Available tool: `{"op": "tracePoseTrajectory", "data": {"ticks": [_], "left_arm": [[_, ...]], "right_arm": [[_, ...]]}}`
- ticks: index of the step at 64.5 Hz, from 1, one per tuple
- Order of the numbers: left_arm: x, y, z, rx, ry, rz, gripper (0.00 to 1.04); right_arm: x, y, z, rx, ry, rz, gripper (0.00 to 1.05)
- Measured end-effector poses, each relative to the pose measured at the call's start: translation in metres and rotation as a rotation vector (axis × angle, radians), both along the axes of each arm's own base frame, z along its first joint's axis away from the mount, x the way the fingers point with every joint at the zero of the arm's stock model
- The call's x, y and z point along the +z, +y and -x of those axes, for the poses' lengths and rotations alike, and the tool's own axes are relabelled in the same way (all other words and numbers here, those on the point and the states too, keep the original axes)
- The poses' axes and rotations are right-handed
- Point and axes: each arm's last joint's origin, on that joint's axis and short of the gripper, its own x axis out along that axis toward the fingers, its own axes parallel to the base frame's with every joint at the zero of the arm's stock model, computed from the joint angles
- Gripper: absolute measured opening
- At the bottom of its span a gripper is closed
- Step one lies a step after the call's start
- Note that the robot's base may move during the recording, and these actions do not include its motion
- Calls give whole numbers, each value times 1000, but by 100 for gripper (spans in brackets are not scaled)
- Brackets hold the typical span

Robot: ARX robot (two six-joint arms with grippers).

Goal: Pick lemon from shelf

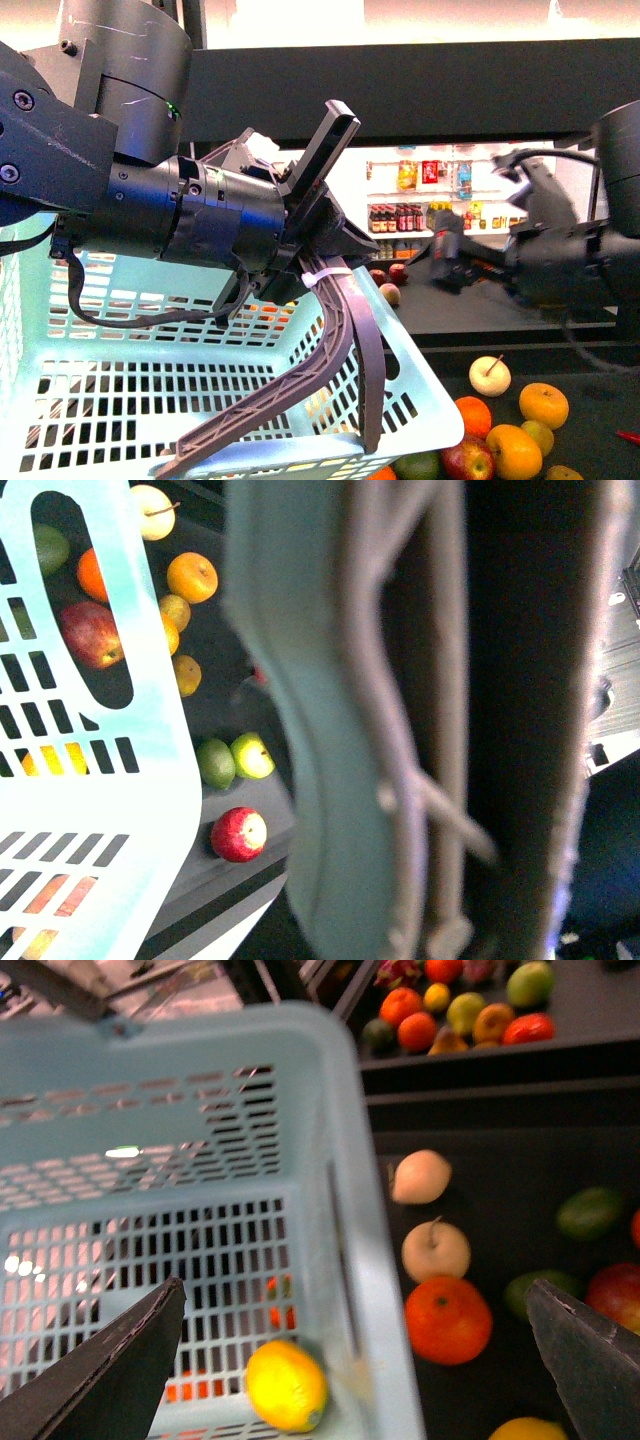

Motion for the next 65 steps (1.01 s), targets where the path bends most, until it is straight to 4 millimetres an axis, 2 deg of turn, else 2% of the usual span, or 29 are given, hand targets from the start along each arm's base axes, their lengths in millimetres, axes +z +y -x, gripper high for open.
{"op": "tracePoseTrajectory", "data": {"ticks": [7, 12, 15, 19, 23, 26, 34, 41, 50, 65], "left_arm": [[0, 0, 0, 0, 0, 0, 9], [0, 0, 0, -1, 0, 0, 9], [0, 0, 0, -1, 0, 0, 9], [0, 0, 0, -1, 1, 0, 9], [0, 0, 0, -3, 0, 0, 9], [0, 0, 0, -2, 0, 0, 9], [0, 0, 0, -2, 0, 0, 9], [0, 0, 0, -1, 0, 0, 9], [0, 0, 0, -1, 0, 0, 9], [0, 0, 0, 0, 0, 0, 9]], "right_arm": [[-1, -37, -3, -123, -33, 24, 102], [-13, -65, -5, -209, -27, 73, 102], [-27, -79, -8, -262, -6, 124, 102], [-54, -95, -12, -309, 60, 188, 102], [-101, -102, -16, -330, 161, 284, 102], [-132, -101, -16, -300, 219, 335, 102], [-192, -83, -14, -172, 304, 429, 102], [-224, -60, -18, -66, 326, 486, 102], [-245, -40, -31, -36, 379, 518, 102], [-261, -18, -55, -77, 449, 508, 102]]}}
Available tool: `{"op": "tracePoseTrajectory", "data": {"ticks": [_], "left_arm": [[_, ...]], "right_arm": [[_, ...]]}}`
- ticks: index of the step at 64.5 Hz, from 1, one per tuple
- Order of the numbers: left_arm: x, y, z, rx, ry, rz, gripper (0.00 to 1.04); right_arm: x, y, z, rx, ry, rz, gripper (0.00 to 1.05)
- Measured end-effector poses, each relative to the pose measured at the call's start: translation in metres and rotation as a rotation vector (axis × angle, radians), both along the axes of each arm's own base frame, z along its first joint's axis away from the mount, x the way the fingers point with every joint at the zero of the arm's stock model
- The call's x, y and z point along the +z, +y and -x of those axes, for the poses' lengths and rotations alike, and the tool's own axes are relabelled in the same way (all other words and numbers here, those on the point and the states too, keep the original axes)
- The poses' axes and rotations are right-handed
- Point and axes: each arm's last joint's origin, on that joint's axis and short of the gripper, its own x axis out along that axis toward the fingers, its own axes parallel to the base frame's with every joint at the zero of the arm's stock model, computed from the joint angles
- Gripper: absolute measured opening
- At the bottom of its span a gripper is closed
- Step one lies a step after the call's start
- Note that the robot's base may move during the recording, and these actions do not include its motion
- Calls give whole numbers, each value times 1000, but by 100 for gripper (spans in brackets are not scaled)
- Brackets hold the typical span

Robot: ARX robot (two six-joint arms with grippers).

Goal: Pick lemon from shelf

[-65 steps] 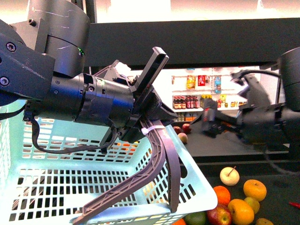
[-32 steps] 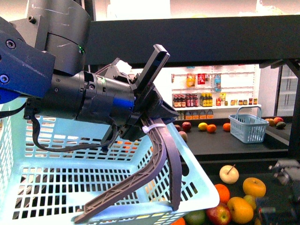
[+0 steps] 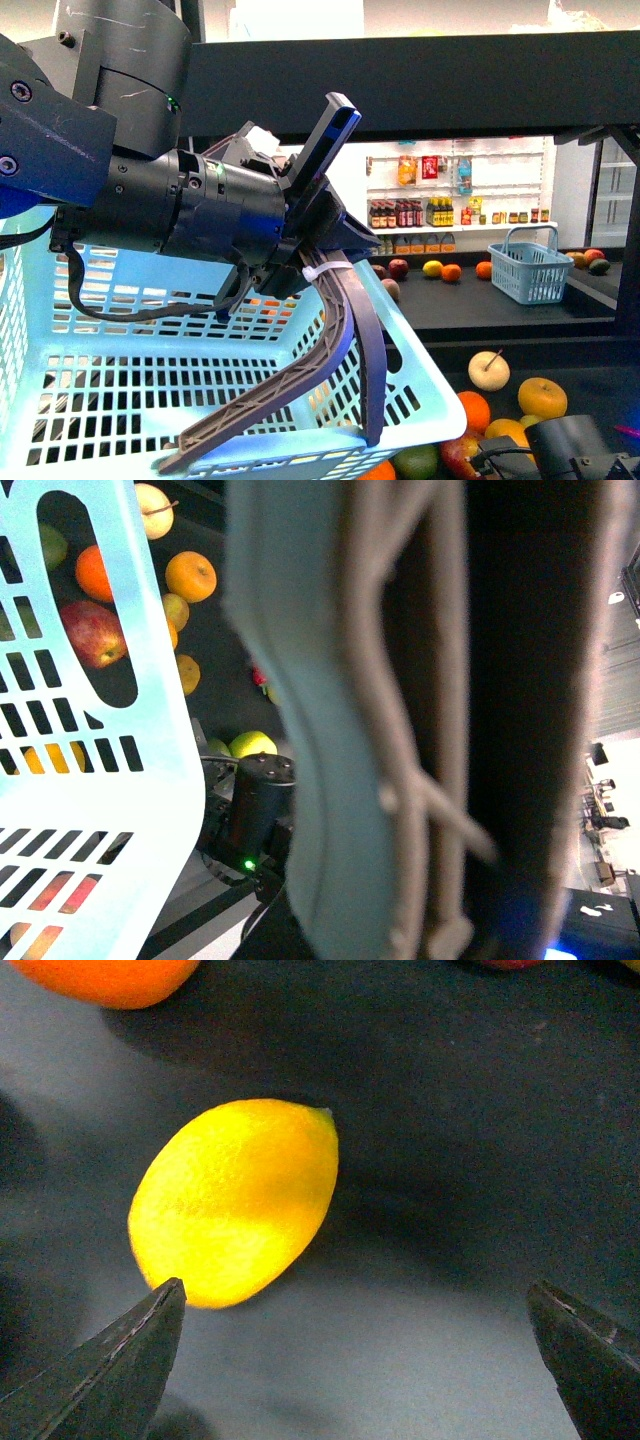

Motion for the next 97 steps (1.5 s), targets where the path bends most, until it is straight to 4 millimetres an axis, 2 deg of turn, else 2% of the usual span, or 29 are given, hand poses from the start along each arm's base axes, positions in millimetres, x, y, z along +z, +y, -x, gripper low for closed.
{"op": "tracePoseTrajectory", "data": {"ticks": [12, 28, 35, 66, 78, 91, 97], "left_arm": [[0, 0, 0, 0, 0, 0, 9], [0, 0, 0, 0, 0, 0, 9], [0, 0, 0, 0, 0, 0, 9], [0, 0, 0, 0, 0, 0, 9], [0, 0, 0, 0, 0, 0, 9], [0, 0, 0, 0, 0, 0, 9], [0, 0, 0, 0, 0, 0, 9]], "right_arm": [[-5, 18, -15, -47, 13, -12, 102], [-13, 41, -21, -54, 35, -21, 102], [-22, 48, -24, -65, 48, -8, 102], [-45, 59, -44, -97, 60, 21, 102], [-48, 60, -45, -104, 66, 20, 81], [-48, 57, -43, -110, 81, 20, 80], [-44, 47, -35, -129, 100, 20, 80]]}}
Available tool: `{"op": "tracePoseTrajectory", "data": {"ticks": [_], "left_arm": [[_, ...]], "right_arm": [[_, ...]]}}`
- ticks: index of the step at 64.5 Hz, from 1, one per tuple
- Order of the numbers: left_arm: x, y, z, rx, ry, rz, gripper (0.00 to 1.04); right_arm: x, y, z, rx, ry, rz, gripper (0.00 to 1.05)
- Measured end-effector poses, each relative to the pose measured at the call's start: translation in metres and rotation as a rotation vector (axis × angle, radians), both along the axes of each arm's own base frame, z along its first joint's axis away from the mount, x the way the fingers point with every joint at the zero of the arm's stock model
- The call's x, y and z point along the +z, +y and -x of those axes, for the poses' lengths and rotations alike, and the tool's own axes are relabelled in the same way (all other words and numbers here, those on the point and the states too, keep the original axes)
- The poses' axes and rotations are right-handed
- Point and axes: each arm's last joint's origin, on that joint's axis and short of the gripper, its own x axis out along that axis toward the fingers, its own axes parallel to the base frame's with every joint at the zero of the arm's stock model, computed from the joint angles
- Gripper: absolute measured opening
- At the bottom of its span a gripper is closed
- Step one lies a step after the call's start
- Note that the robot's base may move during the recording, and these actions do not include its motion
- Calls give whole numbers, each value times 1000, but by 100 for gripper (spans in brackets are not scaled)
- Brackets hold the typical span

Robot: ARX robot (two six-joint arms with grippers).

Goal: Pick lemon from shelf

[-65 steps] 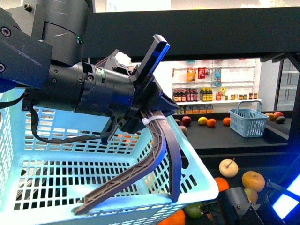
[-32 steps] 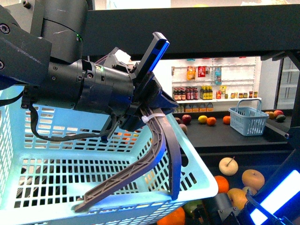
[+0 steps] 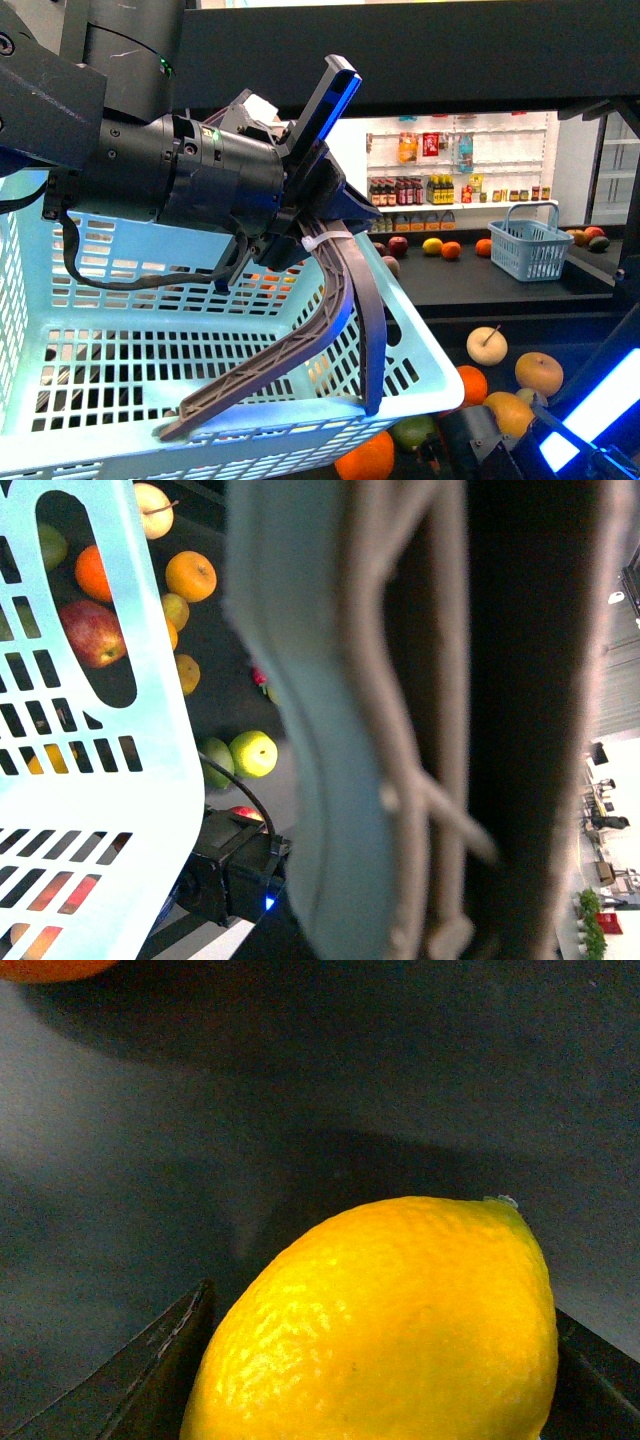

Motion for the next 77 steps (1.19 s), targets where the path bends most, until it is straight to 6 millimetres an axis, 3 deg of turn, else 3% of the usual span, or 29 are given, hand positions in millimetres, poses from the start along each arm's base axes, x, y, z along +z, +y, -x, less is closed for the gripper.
{"op": "tracePoseTrajectory", "data": {"ticks": [8, 14, 18, 26, 30, 36, 38, 47, 56, 65, 77], "left_arm": [[0, 0, 0, 0, 0, 0, 9], [0, 0, 0, 0, 0, 0, 9], [0, 0, 0, -1, 0, 0, 9], [0, 0, 0, 0, 0, 0, 9], [0, 0, 0, 0, 0, 0, 9], [0, 0, 0, 0, 0, 0, 9], [0, 0, 0, 0, 0, 0, 9], [0, 0, 0, -4, 0, 1, 9], [0, 0, 0, -1, 0, 0, 9], [0, 0, 0, 0, 0, 0, 9], [0, 0, 0, -1, 0, 0, 9]], "right_arm": [[16, -19, 6, -29, -28, 2, 80], [40, -40, 8, -58, -80, 21, 80], [66, -63, 9, -91, -141, 44, 80], [105, -90, 11, -126, -226, 33, 80], [138, -106, 14, -144, -289, 13, 80], [174, -110, 17, -139, -358, -20, 80], [195, -110, 19, -133, -401, -42, 80], [254, -93, 29, -77, -520, -126, 80], [309, -58, 47, 18, -622, -213, 80], [328, -23, 63, 96, -640, -271, 80], [319, 9, 74, 162, -584, -313, 80]]}}
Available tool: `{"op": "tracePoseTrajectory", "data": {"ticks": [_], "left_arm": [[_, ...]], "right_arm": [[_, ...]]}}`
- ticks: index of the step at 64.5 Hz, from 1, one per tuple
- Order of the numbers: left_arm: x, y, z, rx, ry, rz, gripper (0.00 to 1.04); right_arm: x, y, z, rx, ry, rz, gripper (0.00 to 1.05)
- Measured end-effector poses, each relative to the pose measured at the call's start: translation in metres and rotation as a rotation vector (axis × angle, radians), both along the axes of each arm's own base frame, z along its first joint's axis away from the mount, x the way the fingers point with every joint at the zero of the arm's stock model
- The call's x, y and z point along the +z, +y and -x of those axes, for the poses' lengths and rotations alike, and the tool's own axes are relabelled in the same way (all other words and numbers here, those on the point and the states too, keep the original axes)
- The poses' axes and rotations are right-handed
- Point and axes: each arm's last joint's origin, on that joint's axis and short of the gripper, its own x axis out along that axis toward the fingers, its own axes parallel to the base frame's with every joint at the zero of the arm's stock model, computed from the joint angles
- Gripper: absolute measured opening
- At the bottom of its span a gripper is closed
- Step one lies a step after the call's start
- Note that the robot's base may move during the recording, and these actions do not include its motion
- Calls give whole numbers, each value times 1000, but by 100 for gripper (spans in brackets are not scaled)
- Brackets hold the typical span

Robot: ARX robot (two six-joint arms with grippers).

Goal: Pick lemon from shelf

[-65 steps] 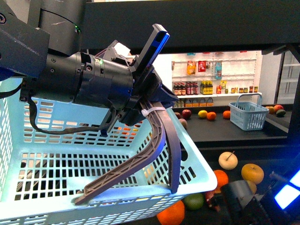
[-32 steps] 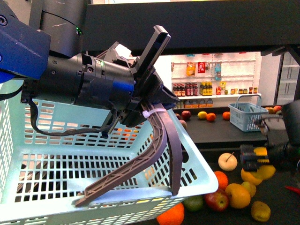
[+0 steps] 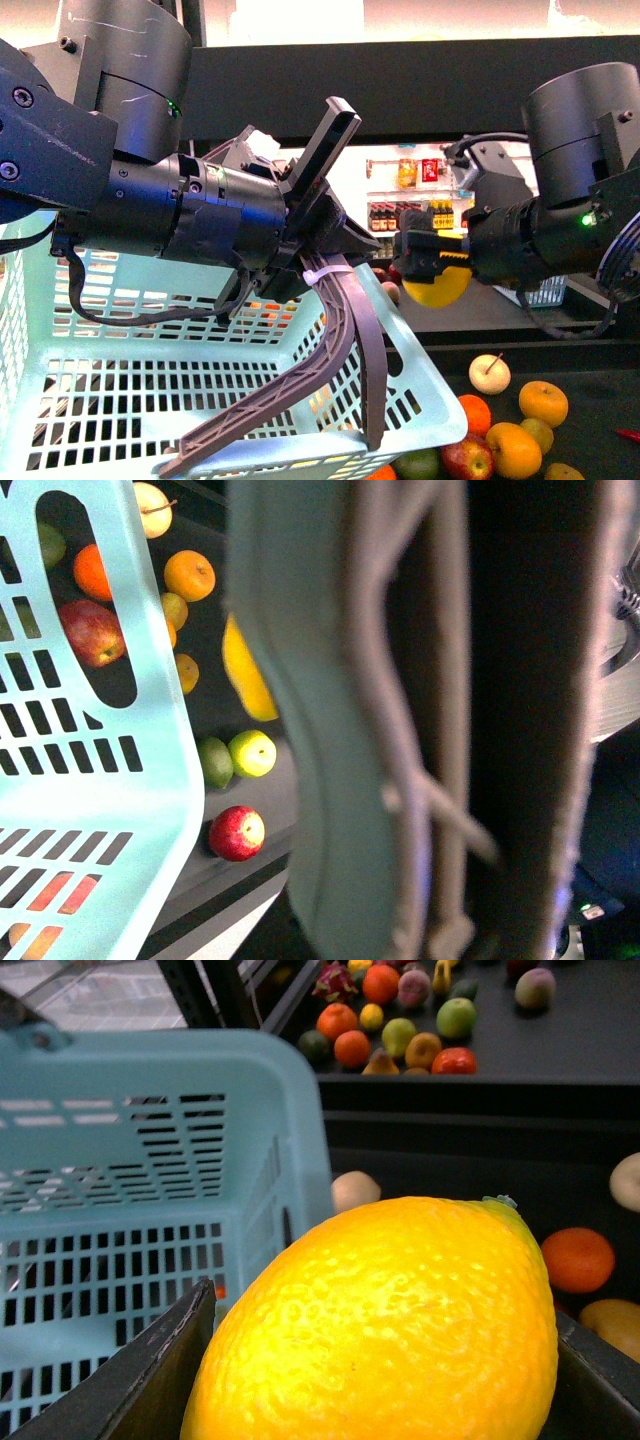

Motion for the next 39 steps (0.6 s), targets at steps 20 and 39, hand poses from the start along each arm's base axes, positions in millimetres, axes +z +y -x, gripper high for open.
{"op": "tracePoseTrajectory", "data": {"ticks": [20, 39], "left_arm": [[0, 0, 0, 2, 1, 0, 9], [0, -1, 0, -6, 4, 2, 9]], "right_arm": [[-18, 27, 13, 57, 55, 1, 80], [-26, 39, 21, 112, 68, -9, 102]]}}
